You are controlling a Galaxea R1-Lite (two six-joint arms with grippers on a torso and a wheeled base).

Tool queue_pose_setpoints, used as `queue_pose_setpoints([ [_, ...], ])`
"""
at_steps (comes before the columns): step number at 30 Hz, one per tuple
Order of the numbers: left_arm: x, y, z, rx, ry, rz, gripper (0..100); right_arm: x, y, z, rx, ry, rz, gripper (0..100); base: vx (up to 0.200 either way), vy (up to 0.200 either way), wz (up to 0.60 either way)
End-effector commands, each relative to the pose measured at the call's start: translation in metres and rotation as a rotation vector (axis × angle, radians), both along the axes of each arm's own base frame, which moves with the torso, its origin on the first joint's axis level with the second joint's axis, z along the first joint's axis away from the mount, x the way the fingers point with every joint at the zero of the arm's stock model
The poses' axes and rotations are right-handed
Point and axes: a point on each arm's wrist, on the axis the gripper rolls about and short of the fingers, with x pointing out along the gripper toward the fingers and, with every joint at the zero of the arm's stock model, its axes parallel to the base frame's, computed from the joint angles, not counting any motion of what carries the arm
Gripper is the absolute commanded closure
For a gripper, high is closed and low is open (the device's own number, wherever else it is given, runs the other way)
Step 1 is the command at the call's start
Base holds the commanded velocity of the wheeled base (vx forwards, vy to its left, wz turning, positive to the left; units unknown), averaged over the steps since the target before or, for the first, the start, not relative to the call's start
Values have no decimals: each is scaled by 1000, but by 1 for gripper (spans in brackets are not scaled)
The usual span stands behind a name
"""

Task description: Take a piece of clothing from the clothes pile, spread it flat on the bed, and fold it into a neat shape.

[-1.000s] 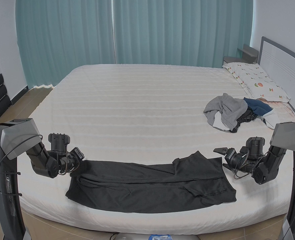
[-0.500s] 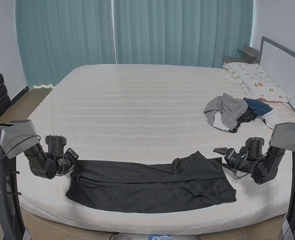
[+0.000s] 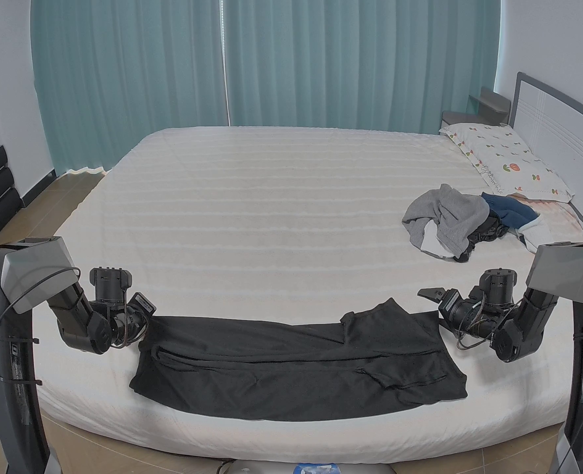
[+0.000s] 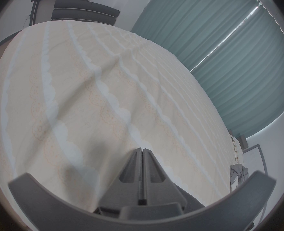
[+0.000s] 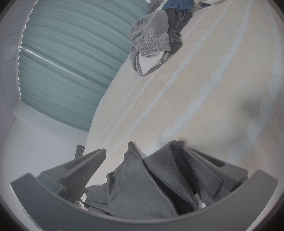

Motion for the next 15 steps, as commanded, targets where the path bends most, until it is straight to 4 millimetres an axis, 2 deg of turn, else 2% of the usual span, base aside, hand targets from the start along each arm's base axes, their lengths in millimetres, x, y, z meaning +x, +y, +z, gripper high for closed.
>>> queue_pose_setpoints([
  [1, 0, 0, -1, 0, 4, 1, 100, 3, 0, -4, -1, 1, 0, 0, 0, 0, 0],
  [8, 0, 0, -1, 2, 4, -1, 100, 6, 1, -7, -5, 0, -1, 0, 0, 0, 0],
  [9, 0, 0, -1, 2, 4, -1, 0, 6, 0, -7, -8, -2, -3, 100, 0, 0, 0],
  [15, 0, 0, -1, 0, 4, -1, 0, 5, -2, -6, -9, 2, -18, 100, 0, 0, 0],
])
